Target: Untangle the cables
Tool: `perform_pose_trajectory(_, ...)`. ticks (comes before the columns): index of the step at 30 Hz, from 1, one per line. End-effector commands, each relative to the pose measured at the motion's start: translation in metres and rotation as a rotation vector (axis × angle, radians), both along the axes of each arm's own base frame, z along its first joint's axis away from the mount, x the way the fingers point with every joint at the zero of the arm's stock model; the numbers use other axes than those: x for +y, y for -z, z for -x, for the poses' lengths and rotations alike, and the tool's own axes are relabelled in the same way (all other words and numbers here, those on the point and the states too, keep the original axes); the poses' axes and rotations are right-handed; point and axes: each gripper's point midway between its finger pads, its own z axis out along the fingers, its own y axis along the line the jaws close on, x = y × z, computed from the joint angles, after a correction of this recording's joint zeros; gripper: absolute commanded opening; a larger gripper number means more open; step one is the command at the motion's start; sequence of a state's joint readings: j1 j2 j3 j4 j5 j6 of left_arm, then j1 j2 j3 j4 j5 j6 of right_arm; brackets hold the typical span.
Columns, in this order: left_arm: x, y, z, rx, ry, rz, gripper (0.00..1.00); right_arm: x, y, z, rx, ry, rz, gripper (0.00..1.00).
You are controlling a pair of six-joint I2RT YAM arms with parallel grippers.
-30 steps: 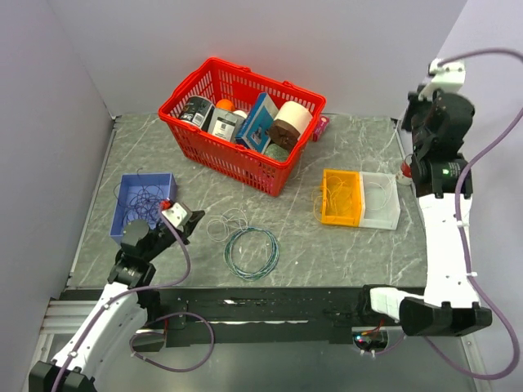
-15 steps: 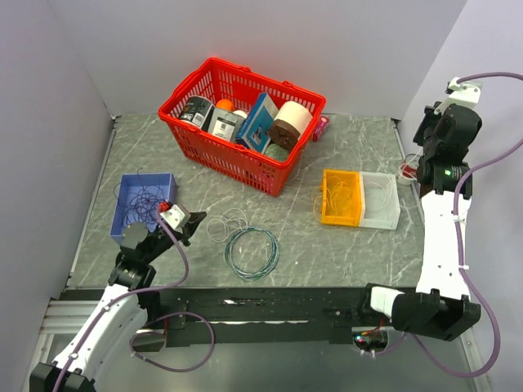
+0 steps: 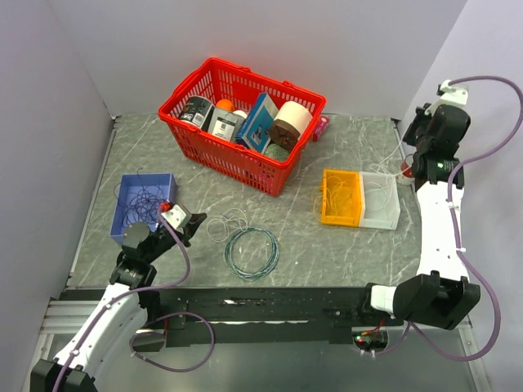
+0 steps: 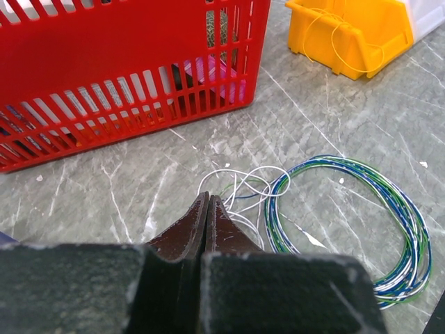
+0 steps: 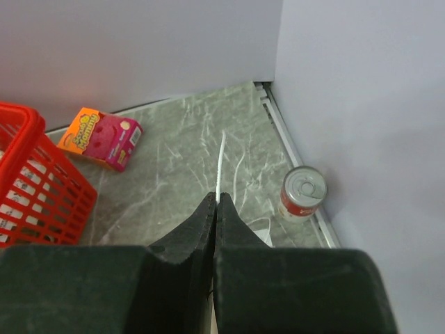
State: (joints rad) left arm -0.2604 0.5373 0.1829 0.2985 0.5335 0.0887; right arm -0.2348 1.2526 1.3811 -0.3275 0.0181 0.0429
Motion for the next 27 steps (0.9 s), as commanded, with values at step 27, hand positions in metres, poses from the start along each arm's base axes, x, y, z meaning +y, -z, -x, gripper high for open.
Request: perform_pose_trajectory(27, 0.002, -0.009, -0.003, -0.035, -0.007, 0.024, 0.01, 0.002, 0.253, 0.011, 0.573, 0.114, -0.358, 0.31)
